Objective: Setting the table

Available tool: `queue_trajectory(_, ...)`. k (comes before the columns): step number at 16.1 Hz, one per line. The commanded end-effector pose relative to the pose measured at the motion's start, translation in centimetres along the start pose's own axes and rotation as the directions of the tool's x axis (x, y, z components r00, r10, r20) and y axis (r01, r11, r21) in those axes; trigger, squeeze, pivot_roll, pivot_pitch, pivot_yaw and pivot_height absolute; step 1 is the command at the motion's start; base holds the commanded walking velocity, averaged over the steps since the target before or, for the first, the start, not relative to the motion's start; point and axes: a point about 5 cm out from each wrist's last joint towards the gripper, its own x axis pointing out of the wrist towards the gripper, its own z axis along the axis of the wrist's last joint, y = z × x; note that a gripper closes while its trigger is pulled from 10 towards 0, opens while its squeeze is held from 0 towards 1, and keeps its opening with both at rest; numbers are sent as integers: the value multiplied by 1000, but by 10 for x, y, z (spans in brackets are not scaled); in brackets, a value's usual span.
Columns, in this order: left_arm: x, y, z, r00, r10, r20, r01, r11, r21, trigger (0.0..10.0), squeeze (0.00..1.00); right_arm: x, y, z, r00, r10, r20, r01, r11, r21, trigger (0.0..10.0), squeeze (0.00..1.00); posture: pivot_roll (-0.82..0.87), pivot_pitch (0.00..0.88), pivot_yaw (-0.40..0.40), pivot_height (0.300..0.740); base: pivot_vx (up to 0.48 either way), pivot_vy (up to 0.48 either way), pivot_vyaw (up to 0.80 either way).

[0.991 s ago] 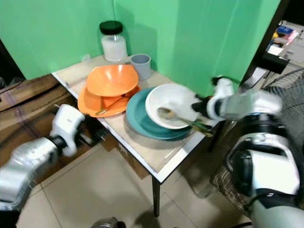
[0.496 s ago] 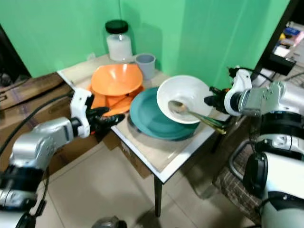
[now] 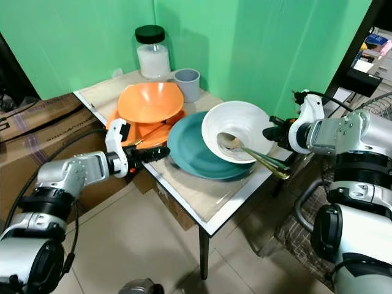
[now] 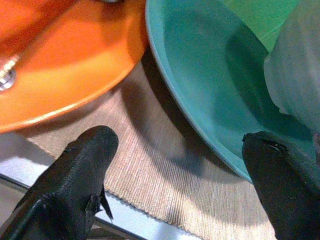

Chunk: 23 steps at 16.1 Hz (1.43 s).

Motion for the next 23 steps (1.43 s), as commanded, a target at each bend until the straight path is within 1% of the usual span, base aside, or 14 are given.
queue_trajectory(1, 4, -3, 4, 1000, -15, -10, 15, 999, 29, 10000, 0, -5, 6, 6, 999, 29, 39, -29, 1000, -9, 0, 0, 19, 0, 58, 740, 0, 0, 0)
queue_trajectory(3, 12, -7, 5, 998, -56, -26, 57, 998, 19, 10000, 0, -6, 7, 6, 999, 29, 45, -28, 1000, -11, 0, 0, 7, 0, 61, 740, 0, 0, 0)
queue_trajectory(6, 19, -10, 6, 997, -65, -36, 67, 996, 55, 10000, 0, -8, 9, 6, 998, 31, 48, -30, 999, -13, 0, 0, -9, 0, 69, 740, 0, 0, 0)
queue_trajectory(9, 22, -11, 9, 997, -75, -28, 77, 995, 70, 10000, 0, -11, 9, 5, 998, 35, 48, -34, 999, -13, 0, 0, -26, 0, 77, 740, 0, 0, 0)
queue_trajectory(12, 24, -13, 15, 994, -108, 1, 108, 990, 94, 10000, 0, -20, 14, 6, 995, 65, 81, -63, 998, -32, 0, 0, -50, 0, 79, 740, 0, 0, 0)
queue_trajectory(14, 24, -13, 15, 994, -112, 4, 112, 991, 70, 10000, 0, -22, 14, 5, 995, 66, 78, -64, 997, -38, 0, 0, -61, 0, 79, 740, 0, 0, 0)
queue_trajectory(16, 26, -13, 10, 994, -108, -13, 109, 993, 52, 10000, 0, -26, 15, 3, 995, 67, 68, -64, 997, -46, 0, 0, -79, 0, 78, 740, 0, 0, 0)
queue_trajectory(17, 27, -13, 8, 994, -111, -18, 112, 993, 28, 10000, 0, -27, 15, 2, 996, 66, 63, -63, 997, -49, 0, 0, -85, 0, 75, 740, 0, 0, 0)
queue_trajectory(18, 28, -14, 7, 994, -112, -13, 113, 993, 22, 9686, 0, -29, 15, 1, 996, 65, 61, -62, 997, -51, 0, 0, -94, 0, 73, 740, 0, 0, 0)
queue_trajectory(19, 30, -14, 7, 993, -116, 3, 116, 993, 9, 8549, 0, -31, 16, 0, 996, 66, 59, -63, 997, -55, 0, 0, -100, 0, 71, 740, 0, 0, 0)
queue_trajectory(20, 30, -15, 8, 993, -117, 18, 117, 993, -6, 6196, 0, -34, 17, 0, 996, 70, 59, -66, 996, -58, 0, 0, -108, 0, 68, 740, 0, 0, 0)
queue_trajectory(21, 31, -15, 8, 994, -111, 25, 111, 994, -8, 4902, 0, -36, 18, 0, 996, 72, 56, -68, 996, -61, 0, 0, -112, 0, 66, 740, 0, 0, 0)
queue_trajectory(23, 30, -13, 9, 995, -98, 28, 98, 995, 0, 4980, 0, -38, 18, -3, 997, 70, 44, -67, 996, -63, 0, 0, -122, 0, 61, 740, 0, 0, 0)
